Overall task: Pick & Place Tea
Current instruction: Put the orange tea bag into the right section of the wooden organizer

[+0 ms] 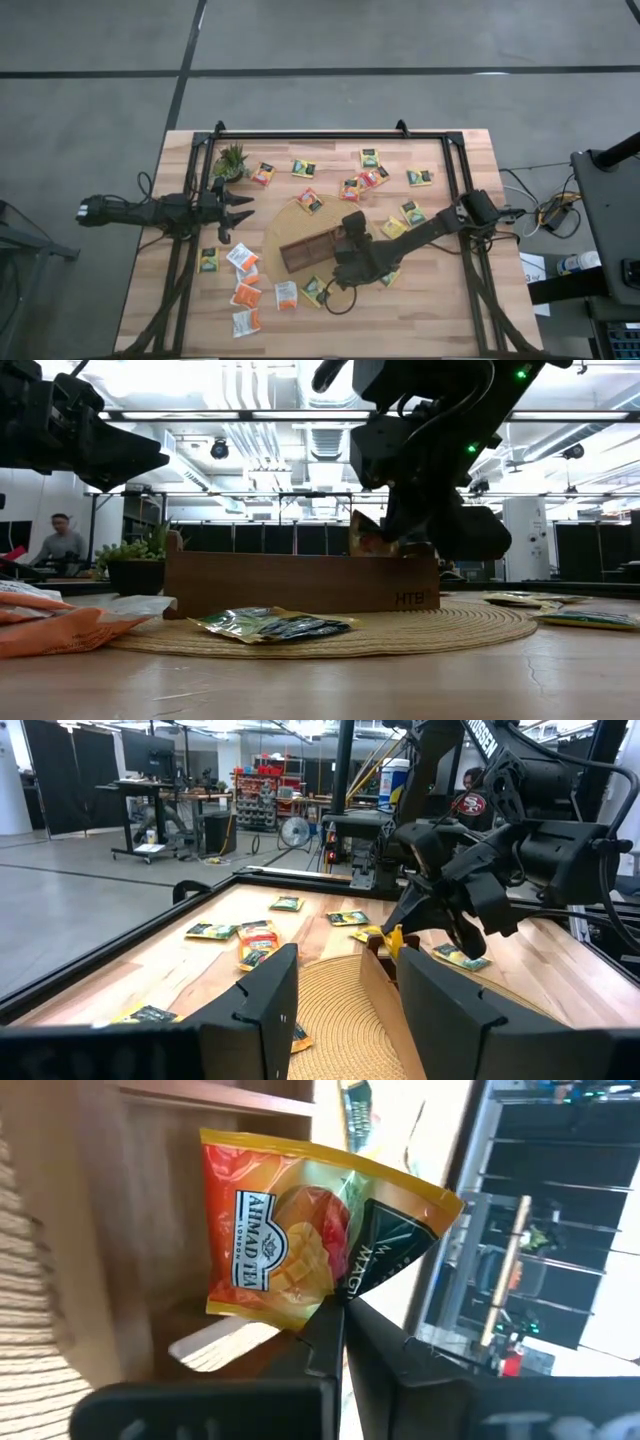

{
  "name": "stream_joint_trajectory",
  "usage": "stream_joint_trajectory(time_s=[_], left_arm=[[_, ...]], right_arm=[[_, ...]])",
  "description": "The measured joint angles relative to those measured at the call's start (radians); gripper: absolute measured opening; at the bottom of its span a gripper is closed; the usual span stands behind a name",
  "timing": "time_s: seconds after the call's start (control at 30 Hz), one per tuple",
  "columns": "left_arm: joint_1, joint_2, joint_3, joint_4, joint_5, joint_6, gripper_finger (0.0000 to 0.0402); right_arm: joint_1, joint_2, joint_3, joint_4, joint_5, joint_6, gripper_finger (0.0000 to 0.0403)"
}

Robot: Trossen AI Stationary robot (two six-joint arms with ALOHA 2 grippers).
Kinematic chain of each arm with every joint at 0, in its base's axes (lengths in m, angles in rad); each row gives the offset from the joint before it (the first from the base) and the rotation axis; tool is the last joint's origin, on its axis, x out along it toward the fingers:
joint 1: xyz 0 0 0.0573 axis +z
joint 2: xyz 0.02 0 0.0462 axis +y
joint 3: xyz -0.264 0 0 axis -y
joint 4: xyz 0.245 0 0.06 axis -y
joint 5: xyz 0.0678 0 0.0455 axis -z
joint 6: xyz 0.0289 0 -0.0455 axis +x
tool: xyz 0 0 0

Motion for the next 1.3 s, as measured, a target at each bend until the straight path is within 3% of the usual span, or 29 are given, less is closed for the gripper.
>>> stream_joint_trajectory(time_s=[0.27,0.6,0.93,1.3], left_arm=[[0.000,0.000,0.000,0.000,0.000,0.000,0.0165],[0.000,0.000,0.000,0.000,0.000,0.000,0.0165],[0.000,0.000,0.000,0.000,0.000,0.000,0.0165],[0.000,0.002,0.000,0.000,0.000,0.000,0.0165]], right_arm=[[-0.002,0.000,0.000,0.000,0.000,-0.001,0.0042],[-0.002,-0.002,0.000,-0.002,0.003,-0.004,0.0133],[-0.002,-0.081,0.000,-0.031,0.131,0.009,0.0184],[-0.098,-0.331,-0.049,-0.104,0.178,0.338,0.0180]])
